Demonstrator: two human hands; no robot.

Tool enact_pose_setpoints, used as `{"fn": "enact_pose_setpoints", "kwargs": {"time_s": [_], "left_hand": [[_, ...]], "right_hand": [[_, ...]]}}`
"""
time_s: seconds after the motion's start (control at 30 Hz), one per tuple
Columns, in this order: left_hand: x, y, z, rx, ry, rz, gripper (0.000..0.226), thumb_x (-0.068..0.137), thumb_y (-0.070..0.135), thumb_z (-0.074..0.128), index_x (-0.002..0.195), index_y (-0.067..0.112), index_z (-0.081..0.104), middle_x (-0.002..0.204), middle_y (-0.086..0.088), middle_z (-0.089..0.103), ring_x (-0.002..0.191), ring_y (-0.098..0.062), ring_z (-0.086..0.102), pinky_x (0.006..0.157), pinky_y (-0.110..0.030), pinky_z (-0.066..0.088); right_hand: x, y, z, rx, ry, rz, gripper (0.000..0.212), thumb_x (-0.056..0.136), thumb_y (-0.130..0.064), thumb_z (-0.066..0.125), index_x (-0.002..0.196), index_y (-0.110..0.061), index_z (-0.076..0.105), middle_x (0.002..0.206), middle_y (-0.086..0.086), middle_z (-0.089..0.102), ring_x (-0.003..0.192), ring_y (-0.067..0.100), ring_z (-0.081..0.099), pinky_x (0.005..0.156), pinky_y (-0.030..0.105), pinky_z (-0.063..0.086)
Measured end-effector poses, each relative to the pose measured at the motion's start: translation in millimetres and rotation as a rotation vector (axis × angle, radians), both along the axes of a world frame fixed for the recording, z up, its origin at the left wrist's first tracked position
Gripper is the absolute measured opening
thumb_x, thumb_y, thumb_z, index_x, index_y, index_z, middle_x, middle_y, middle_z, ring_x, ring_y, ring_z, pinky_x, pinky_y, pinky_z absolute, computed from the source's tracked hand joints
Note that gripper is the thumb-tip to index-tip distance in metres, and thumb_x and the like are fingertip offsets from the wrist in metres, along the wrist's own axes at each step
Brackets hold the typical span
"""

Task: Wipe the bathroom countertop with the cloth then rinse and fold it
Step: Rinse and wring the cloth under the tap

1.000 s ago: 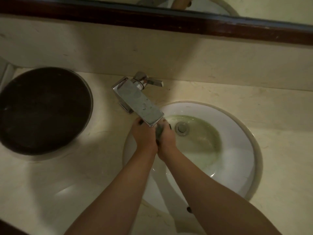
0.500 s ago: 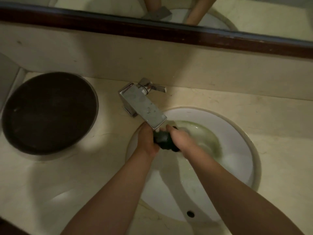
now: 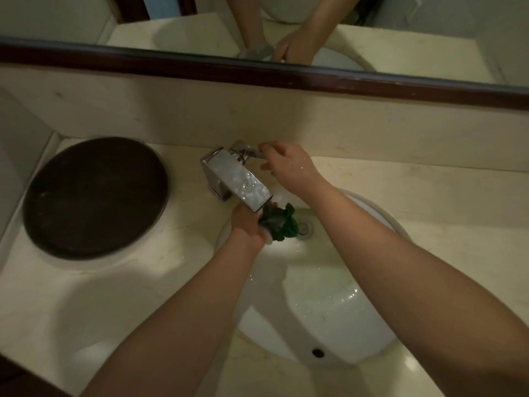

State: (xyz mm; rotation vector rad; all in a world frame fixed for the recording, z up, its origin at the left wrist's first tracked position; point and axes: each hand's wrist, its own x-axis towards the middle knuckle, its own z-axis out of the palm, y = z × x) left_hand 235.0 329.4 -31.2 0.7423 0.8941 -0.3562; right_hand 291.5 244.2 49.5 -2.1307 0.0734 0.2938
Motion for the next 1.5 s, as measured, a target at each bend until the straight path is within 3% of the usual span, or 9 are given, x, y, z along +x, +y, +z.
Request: {"fn": "enact_pose_setpoints", "kwargs": {"time_s": [0.3, 0.47, 0.73, 0.87, 1.07, 1.17, 1.27, 1.4, 1.5], "left_hand": [[-7.1, 11.3, 10.5, -0.002, -0.123, 0.009, 0.020, 0.085, 0.024, 0.064, 0.099, 0.011, 0.071, 0.092, -0.009, 0.071, 0.084, -0.025, 0.068, 0.085, -0.039, 0.055], [-27.4, 8.9, 16.6, 0.021, -0.066, -0.119, 0.015, 0.091, 0.024, 0.061, 0.090, 0.008, 0.061, 0.077, -0.009, 0.059, 0.073, -0.024, 0.059, 0.079, -0.040, 0.053], [-70.9, -10.1, 64.1, -0.125, -0.247, -0.513, 0.006, 0.080, 0.011, 0.061, 0.076, 0.006, 0.063, 0.071, -0.010, 0.063, 0.068, -0.021, 0.065, 0.077, -0.035, 0.055], [-71.8, -17.2, 80.2, -0.033, -0.361, -0.572, 0.016, 0.085, 0.005, 0.061, 0.070, 0.010, 0.060, 0.080, -0.012, 0.066, 0.081, -0.025, 0.066, 0.079, -0.040, 0.054], [-70.1, -27.3, 90.1, 0.240, -0.387, -0.528, 0.017, 0.082, 0.015, 0.073, 0.078, 0.013, 0.056, 0.074, -0.008, 0.059, 0.067, -0.022, 0.063, 0.060, -0.036, 0.055], [-70.1, -31.4, 93.2, 0.310, -0.360, -0.520, 0.018, 0.082, 0.009, 0.070, 0.080, 0.011, 0.053, 0.070, -0.010, 0.056, 0.064, -0.023, 0.058, 0.057, -0.034, 0.052], [-69.8, -40.1, 94.6, 0.371, -0.278, -0.412, 0.019, 0.084, -0.003, 0.061, 0.077, 0.010, 0.049, 0.067, -0.010, 0.047, 0.058, -0.019, 0.049, 0.049, -0.027, 0.048], [-67.9, -49.8, 86.2, 0.432, -0.043, -0.327, 0.011, 0.084, -0.002, 0.057, 0.078, 0.006, 0.052, 0.068, -0.011, 0.048, 0.059, -0.022, 0.049, 0.054, -0.030, 0.047], [-63.2, -47.5, 84.0, 0.526, -0.038, -0.259, 0.015, 0.086, -0.003, 0.060, 0.073, 0.002, 0.054, 0.079, -0.016, 0.056, 0.076, -0.028, 0.057, 0.074, -0.040, 0.052]], "right_hand": [[-26.5, 11.9, 1.6, 0.061, -0.047, -0.139, 0.042, 0.100, -0.034, 0.041, 0.103, -0.003, 0.069, 0.102, 0.014, 0.071, 0.084, 0.026, 0.069, 0.080, 0.040, 0.052], [-42.4, -20.4, -2.4, 0.241, 0.071, -0.113, 0.040, 0.103, -0.030, 0.035, 0.119, -0.011, 0.066, 0.111, 0.004, 0.071, 0.082, 0.006, 0.067, 0.065, 0.011, 0.046], [-111.7, -78.3, -47.3, 0.701, 0.942, -0.093, 0.076, 0.088, -0.075, 0.037, 0.121, -0.012, 0.065, 0.119, 0.022, 0.067, 0.115, 0.043, 0.061, 0.105, 0.057, 0.040], [-143.1, -76.8, -30.5, 1.050, 1.034, 0.098, 0.082, 0.071, -0.082, 0.051, 0.121, -0.020, 0.068, 0.129, 0.024, 0.061, 0.113, 0.057, 0.056, 0.087, 0.065, 0.050], [-144.6, -104.0, -22.9, 1.251, 1.070, 0.321, 0.084, 0.056, -0.034, 0.094, 0.130, -0.018, 0.056, 0.120, 0.025, 0.061, 0.071, 0.022, 0.070, 0.043, 0.021, 0.053], [-139.0, -107.4, -14.2, 1.044, 1.089, 0.407, 0.063, 0.075, -0.019, 0.080, 0.128, -0.009, 0.047, 0.087, 0.007, 0.062, 0.056, 0.006, 0.053, 0.040, 0.011, 0.040], [-144.6, -97.8, 12.6, 0.451, 0.813, 0.455, 0.025, 0.088, -0.015, 0.065, 0.106, -0.007, 0.049, 0.063, 0.001, 0.049, 0.046, 0.008, 0.041, 0.037, 0.018, 0.032], [-149.8, -60.4, 25.2, -0.635, 0.328, 0.579, 0.023, 0.095, -0.023, 0.054, 0.111, -0.009, 0.061, 0.095, 0.009, 0.070, 0.073, 0.022, 0.064, 0.065, 0.032, 0.050], [-155.9, -45.1, 15.4, -0.811, 0.201, 0.463, 0.027, 0.097, -0.026, 0.051, 0.114, -0.010, 0.064, 0.104, 0.007, 0.072, 0.094, 0.026, 0.069, 0.077, 0.033, 0.052]]}}
